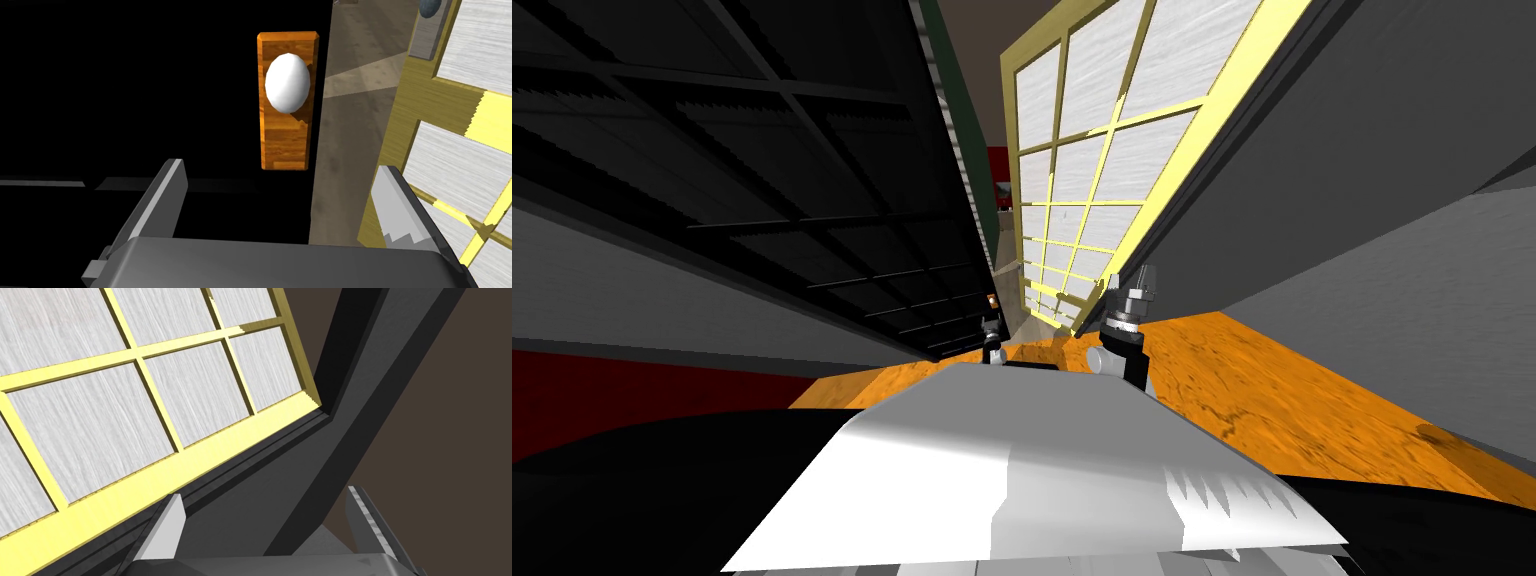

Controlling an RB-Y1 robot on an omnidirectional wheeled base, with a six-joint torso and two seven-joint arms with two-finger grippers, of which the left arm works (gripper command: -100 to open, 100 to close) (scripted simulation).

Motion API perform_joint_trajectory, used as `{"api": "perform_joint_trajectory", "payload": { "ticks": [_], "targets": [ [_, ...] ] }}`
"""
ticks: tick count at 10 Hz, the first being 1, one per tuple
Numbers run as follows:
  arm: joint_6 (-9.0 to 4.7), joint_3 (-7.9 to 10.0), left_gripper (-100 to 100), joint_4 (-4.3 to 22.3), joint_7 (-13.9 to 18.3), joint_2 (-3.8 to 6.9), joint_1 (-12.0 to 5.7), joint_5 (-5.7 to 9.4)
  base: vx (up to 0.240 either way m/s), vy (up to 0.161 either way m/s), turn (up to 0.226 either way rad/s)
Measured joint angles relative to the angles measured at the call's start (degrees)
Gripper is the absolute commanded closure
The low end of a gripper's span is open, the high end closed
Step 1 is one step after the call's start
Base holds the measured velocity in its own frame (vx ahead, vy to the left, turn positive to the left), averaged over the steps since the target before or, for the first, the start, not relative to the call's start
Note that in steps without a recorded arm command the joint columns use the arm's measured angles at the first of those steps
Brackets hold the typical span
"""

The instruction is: Push the door open

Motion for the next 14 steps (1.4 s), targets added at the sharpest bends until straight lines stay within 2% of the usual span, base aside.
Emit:
{"api": "perform_joint_trajectory", "payload": {
  "ticks": [1, 2, 3, 4, 6, 7, 8, 9, 14],
  "targets": [
    [-0.54, 0.08, -100, 1.32, 0.36, 0.96, -0.72, 0.05, 0.147, 0.06, -0.021],
    [-0.3, 0.21, -100, 0.74, 0.48, 1.92, -0.52, 0.15, 0.181, 0.063, -0.017],
    [0.31, 0.32, -100, -0.35, 0.25, 2.46, -0.02, 0.24, 0.183, 0.034, -0.015],
    [0.4, 0.41, -100, -0.16, 0.22, 2.68, -0.21, 0.29, 0.18, 0.06, -0.019],
    [0.23, 0.57, -100, 0.27, 0.43, 2.5, -0.49, 0.4, 0.166, 0.059, -0.02],
    [0.29, 0.67, -100, 0.28, 0.51, 2.13, -0.55, 0.48, 0.187, 0.063, -0.018],
    [0.39, 0.76, -100, 0.07, 0.41, 1.24, -0.47, 0.53, 0.084, 0.028, -0.001],
    [0.33, 0.73, 100, 0.0, 0.35, 1.08, -0.45, 0.51, -0.021, -0.009, 0.002],
    [0.58, 0.6, 100, 0.11, 0.4, 1.11, -0.52, 0.47, -0.012, -0.007, -0.006]
  ]
}}
